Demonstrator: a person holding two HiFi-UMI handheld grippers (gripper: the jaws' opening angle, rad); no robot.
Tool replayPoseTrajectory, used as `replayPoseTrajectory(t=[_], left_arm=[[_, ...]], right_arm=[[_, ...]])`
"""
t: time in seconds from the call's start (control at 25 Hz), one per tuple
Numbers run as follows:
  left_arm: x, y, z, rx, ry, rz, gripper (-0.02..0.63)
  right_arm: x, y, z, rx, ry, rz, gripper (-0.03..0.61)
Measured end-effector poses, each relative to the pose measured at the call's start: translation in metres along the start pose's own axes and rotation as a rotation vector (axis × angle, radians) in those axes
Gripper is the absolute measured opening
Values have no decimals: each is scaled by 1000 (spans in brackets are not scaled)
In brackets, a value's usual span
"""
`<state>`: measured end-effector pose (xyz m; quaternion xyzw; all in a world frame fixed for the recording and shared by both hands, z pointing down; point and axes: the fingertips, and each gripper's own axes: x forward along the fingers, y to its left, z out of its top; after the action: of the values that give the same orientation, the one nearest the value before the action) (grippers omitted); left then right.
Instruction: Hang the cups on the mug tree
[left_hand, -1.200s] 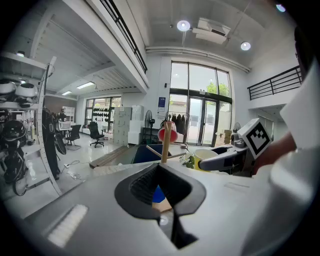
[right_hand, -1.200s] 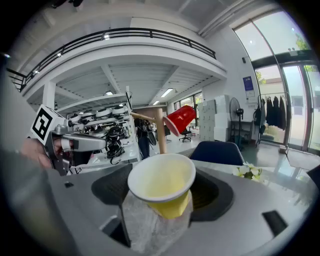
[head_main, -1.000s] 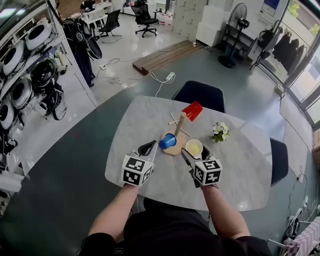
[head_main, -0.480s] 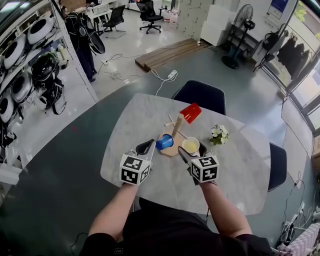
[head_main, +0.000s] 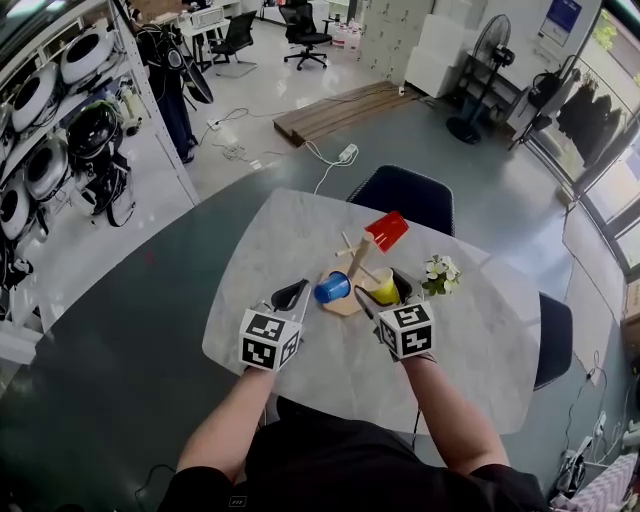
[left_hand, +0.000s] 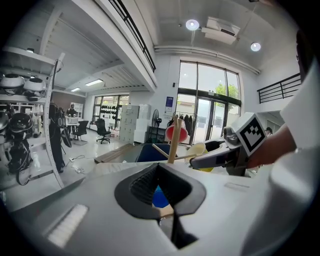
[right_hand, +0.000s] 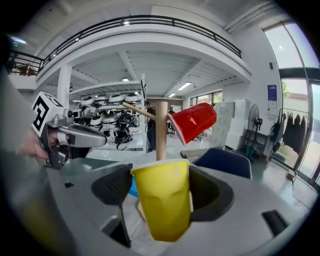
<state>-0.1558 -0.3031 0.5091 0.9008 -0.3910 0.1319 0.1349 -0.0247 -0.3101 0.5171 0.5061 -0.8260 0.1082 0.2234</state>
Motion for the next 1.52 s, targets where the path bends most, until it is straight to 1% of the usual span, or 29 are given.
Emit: replayPoseTrajectory(t=[0.16,0.24,0.48,0.84,1.04,1.2,1.36,1.52], left_arm=[[-5,5,-1,5,2,3,11],[-7,6,-2,11,5,4,11],[-16,11,-9,5,14,16,11],[-29,21,-18,-14,21,35,11],[-29,24,-17,-21,22,39,11],[-29,24,-19,-42,22,33,11],[-27,23,-20,-44,27,32,11],[-25,21,-24,-45,32,27,11]], right_arm=[[10,6,3,-79,35,16,365],[16,8,0,-118,68,27,364],[31,14,-6,-158,149,59,364],[40,16,-6,-255,201,42,365],[42,22,0,-344,209,54,365],[44,26,-3,-348,219,62,365],[45,26,-5,-339,219,79,365],[47,29,-12,-349,247,99,365]])
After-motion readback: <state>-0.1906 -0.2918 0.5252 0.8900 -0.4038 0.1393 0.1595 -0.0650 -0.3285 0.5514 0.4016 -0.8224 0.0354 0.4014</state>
